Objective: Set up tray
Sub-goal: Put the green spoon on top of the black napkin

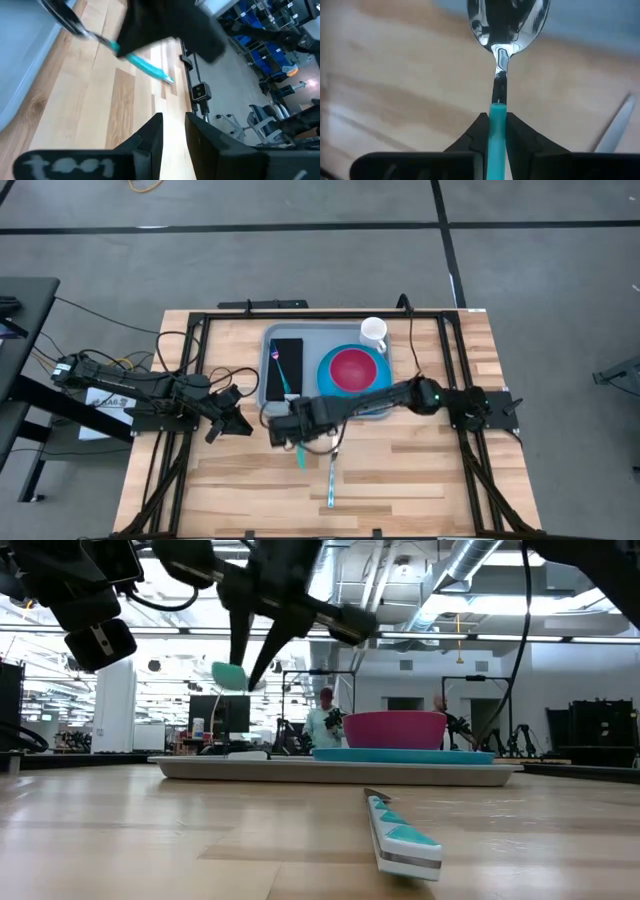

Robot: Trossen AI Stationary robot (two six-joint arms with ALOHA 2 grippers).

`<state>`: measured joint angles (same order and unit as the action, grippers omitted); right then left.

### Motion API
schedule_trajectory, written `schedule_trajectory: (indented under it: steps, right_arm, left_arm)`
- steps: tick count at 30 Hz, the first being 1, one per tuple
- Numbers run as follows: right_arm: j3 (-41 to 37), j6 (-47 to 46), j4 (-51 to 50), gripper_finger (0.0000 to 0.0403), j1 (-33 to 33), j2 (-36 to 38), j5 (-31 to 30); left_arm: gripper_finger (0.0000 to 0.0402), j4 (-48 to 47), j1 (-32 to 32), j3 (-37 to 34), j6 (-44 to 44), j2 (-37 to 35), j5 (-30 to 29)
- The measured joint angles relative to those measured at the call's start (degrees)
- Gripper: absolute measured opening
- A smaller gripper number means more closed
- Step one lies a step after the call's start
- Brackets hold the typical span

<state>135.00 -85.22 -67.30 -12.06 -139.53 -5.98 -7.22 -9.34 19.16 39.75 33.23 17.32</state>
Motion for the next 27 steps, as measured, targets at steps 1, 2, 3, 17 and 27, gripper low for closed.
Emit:
schedule_trajectory:
  steps: [1,2,3,17,27]
  right_arm:
    - [-0.5,1.2,0.6,0.0032,0.9,0.7,-0.5]
    - [-1.2,2.0,1.1,0.0030,1.9,1.6,-0.6]
    - [-1.3,3.1,1.0,0.0030,2.9,2.1,-1.0]
    - [-0.4,15.0,5.5,0.0035,17.4,2.3,1.2]
    - [-0.4,17.7,11.8,0.0032,22.9,2.3,3.0]
  left_arm:
    - [0.0068,-0.1,0.0,0.0,0.0,0.0,0.0]
    - [0.0068,0.0,0.0,0.0,0.0,0.0,0.0]
    - [0.0068,-0.1,0.0,0.0,0.0,0.0,0.0]
    - [0.0068,0.1,0.0,0.0,0.0,0.0,-3.0]
    - [0.0068,0.1,0.0,0.0,0.1,0.0,-4.1]
